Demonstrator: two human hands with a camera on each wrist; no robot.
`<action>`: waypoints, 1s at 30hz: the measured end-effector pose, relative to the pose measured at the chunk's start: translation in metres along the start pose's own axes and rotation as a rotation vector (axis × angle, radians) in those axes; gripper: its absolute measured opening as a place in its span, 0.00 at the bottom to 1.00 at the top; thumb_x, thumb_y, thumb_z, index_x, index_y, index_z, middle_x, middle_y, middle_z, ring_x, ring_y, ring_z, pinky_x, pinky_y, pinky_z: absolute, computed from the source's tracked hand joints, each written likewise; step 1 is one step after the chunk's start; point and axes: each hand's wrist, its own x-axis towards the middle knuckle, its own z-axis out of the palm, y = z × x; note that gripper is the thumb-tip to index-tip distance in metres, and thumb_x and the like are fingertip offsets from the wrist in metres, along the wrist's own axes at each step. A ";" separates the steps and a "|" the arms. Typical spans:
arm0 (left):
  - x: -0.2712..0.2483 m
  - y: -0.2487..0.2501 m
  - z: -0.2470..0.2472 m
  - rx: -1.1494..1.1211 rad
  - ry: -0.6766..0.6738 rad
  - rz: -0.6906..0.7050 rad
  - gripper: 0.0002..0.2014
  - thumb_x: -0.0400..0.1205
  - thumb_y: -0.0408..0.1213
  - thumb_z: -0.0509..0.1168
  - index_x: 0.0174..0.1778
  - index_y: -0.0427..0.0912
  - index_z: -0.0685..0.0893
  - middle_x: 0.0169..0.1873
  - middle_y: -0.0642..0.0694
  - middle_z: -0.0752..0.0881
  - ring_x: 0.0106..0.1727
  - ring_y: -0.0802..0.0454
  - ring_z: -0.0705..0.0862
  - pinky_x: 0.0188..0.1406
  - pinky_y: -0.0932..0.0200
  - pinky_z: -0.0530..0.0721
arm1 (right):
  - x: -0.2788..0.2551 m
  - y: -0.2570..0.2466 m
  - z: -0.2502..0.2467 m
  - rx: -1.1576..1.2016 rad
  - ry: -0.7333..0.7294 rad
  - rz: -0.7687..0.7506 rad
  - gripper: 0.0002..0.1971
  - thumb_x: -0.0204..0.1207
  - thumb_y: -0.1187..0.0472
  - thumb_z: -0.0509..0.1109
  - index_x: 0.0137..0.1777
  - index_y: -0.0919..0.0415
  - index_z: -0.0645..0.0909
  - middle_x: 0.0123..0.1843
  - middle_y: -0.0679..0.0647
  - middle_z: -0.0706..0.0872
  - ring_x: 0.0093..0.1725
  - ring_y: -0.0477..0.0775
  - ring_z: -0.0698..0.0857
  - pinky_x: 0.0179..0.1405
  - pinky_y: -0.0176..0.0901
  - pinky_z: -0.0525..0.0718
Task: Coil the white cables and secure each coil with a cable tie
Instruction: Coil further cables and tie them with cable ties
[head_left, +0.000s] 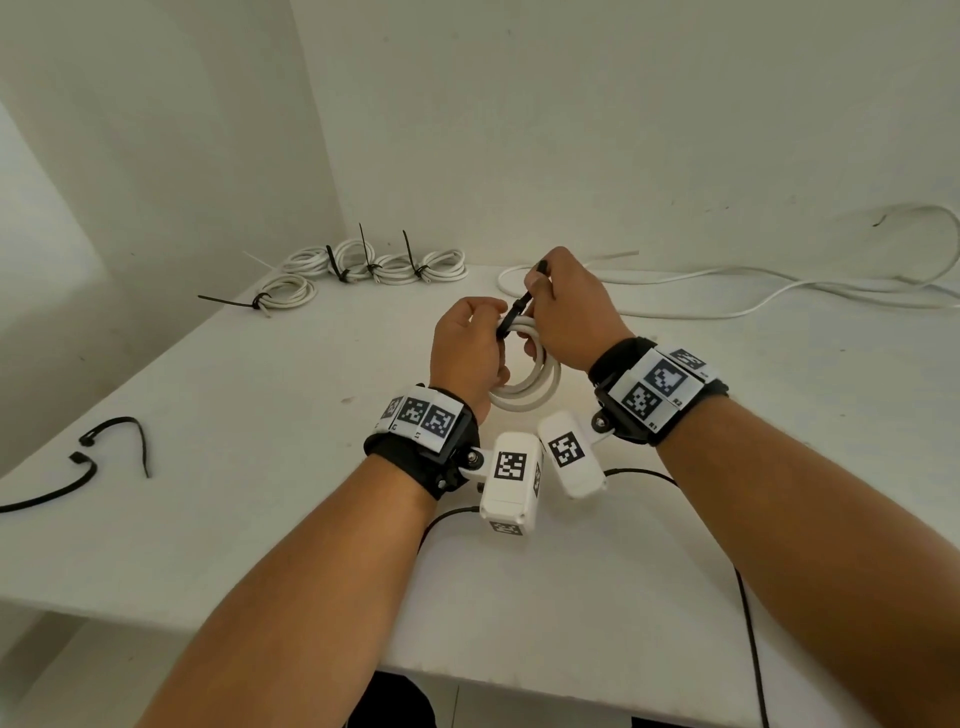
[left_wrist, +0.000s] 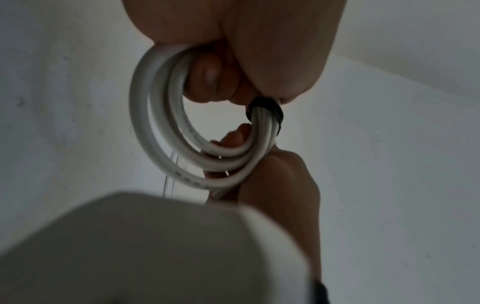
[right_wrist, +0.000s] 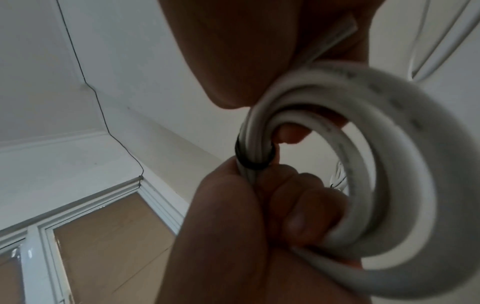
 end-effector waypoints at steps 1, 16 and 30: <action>-0.001 0.003 0.000 0.005 -0.037 -0.014 0.12 0.86 0.32 0.55 0.39 0.41 0.80 0.18 0.50 0.69 0.18 0.55 0.63 0.19 0.63 0.63 | 0.000 -0.001 -0.002 0.006 0.010 -0.002 0.09 0.90 0.60 0.53 0.56 0.66 0.71 0.43 0.62 0.82 0.19 0.50 0.81 0.14 0.33 0.75; -0.010 0.016 -0.002 0.032 -0.262 0.048 0.18 0.86 0.38 0.67 0.28 0.45 0.74 0.17 0.53 0.65 0.17 0.56 0.58 0.19 0.64 0.57 | 0.013 -0.004 -0.032 0.176 0.062 0.029 0.06 0.85 0.63 0.62 0.49 0.65 0.78 0.31 0.56 0.88 0.26 0.51 0.84 0.24 0.43 0.81; -0.001 0.014 -0.010 0.027 -0.090 0.038 0.18 0.83 0.38 0.67 0.26 0.47 0.80 0.17 0.52 0.69 0.18 0.55 0.62 0.19 0.64 0.59 | -0.001 -0.002 -0.014 0.019 -0.325 0.065 0.29 0.87 0.41 0.55 0.45 0.62 0.89 0.39 0.56 0.93 0.35 0.51 0.86 0.34 0.43 0.83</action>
